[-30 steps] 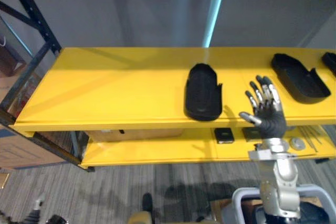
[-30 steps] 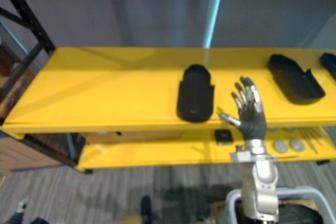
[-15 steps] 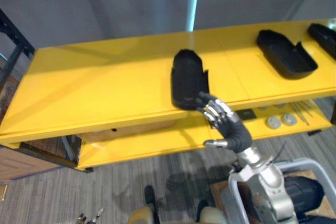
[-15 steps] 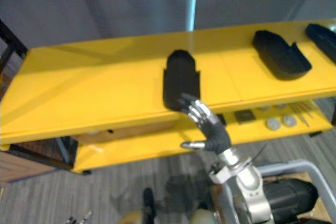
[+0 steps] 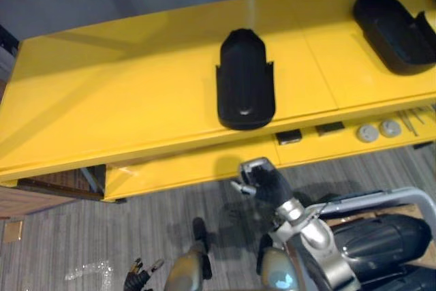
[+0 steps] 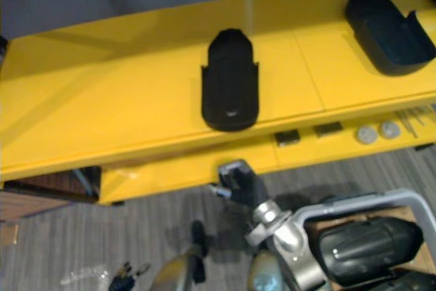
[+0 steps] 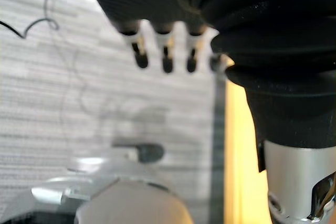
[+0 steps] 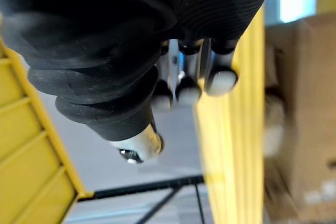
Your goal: Walk over and take plastic housings, then place them on the shelf
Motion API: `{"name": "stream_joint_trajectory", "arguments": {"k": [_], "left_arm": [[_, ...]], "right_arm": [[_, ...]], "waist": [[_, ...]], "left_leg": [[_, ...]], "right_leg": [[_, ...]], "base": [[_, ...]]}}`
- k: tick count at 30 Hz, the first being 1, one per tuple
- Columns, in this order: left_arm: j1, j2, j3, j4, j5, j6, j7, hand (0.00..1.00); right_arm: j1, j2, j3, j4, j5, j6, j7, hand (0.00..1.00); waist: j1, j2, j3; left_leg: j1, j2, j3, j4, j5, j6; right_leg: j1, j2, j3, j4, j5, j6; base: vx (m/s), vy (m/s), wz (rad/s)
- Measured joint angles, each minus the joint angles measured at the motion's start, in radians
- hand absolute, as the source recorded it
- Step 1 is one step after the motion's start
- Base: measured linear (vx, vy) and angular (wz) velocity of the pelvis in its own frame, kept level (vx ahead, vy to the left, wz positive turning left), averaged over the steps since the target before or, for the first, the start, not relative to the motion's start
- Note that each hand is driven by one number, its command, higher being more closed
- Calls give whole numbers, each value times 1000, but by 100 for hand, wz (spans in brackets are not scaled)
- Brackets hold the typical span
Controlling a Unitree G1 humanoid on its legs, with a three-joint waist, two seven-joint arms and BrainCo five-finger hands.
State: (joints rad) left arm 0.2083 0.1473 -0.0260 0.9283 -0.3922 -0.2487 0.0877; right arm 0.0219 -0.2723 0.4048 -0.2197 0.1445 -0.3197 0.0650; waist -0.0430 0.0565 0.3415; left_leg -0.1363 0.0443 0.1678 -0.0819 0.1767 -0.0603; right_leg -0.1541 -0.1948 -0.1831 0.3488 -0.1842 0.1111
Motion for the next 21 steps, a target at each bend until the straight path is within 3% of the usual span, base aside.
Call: {"name": "stream_joint_trajectory", "arguments": {"k": [5,14,21], "left_arm": [[-14,1,-28,34,1,-4,7,0],[-13,0,-34,37,11,-3,7,0],[-12,-10,-34,36,29,-2,10,0]], "right_arm": [[-70,9,33,22,-67,8,-127,100],[-151,15,23,116,-85,78,-225,100],[-230,38,-73,258,-121,84,-301,100]], "waist": [[2,11,15],[4,17,18],[13,39,17]], "left_leg": [[4,-7,-10,0,0,0],[28,-8,-17,0,1,2],[37,-10,-39,0,-1,-1]], "right_leg": [[1,-11,-8,22,-17,0],[28,-13,-16,23,-22,1],[62,-14,-44,4,-21,6]], "base": [[0,-11,6],[6,-6,1],[2,-6,9]]}}
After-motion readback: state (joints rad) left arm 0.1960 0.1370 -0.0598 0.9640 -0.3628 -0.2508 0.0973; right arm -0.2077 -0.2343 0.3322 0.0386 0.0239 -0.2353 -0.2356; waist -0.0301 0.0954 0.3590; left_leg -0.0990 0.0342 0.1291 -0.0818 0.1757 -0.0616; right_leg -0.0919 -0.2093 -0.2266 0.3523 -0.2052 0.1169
